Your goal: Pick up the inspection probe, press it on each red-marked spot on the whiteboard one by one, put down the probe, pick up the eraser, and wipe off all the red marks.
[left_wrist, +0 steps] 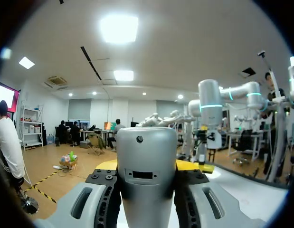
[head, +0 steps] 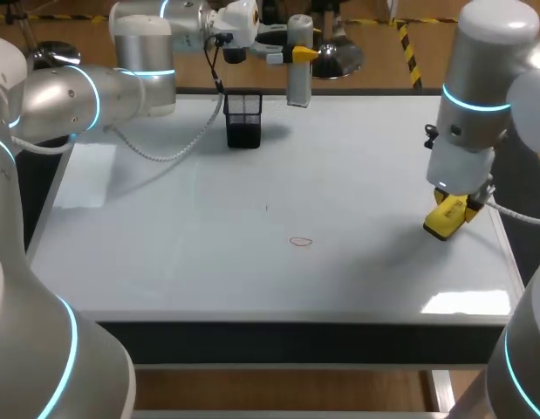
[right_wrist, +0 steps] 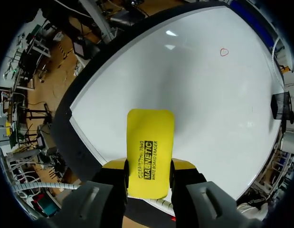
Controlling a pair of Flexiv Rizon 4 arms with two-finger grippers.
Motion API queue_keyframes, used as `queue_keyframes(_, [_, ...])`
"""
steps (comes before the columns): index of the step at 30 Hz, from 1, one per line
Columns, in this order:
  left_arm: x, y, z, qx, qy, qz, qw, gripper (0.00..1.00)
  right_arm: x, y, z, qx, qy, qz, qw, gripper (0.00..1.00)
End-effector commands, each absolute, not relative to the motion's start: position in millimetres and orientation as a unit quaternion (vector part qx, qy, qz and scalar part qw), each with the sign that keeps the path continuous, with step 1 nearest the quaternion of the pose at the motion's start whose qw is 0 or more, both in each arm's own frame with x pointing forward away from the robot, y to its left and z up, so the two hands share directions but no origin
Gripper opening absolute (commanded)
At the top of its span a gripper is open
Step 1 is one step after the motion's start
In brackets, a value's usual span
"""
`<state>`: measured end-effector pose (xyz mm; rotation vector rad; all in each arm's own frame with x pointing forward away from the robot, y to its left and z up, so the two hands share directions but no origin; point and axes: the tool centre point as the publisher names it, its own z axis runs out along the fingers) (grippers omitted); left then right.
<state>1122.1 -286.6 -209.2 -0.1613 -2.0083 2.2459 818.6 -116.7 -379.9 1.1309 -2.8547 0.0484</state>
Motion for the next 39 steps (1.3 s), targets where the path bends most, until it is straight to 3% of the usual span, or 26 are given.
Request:
queue_keyframes(1, [1123,-287,-208,-0.054,-0.665,0.742,0.064,0.00,814,-120,-377,0.370,-0.929,0.013,0.023,0.00])
queue_keyframes(23, [1123,-287,-208,-0.054,-0.665,0.742,0.064,0.00,814,-120,-377,0.370,-0.929,0.013,0.023,0.00])
queue_keyframes(39, [1027,-276,-197,-0.085,-0.666,0.740,0.043,0.00,814,-120,-377,0.370,-0.929,0.013,0.023,0.00])
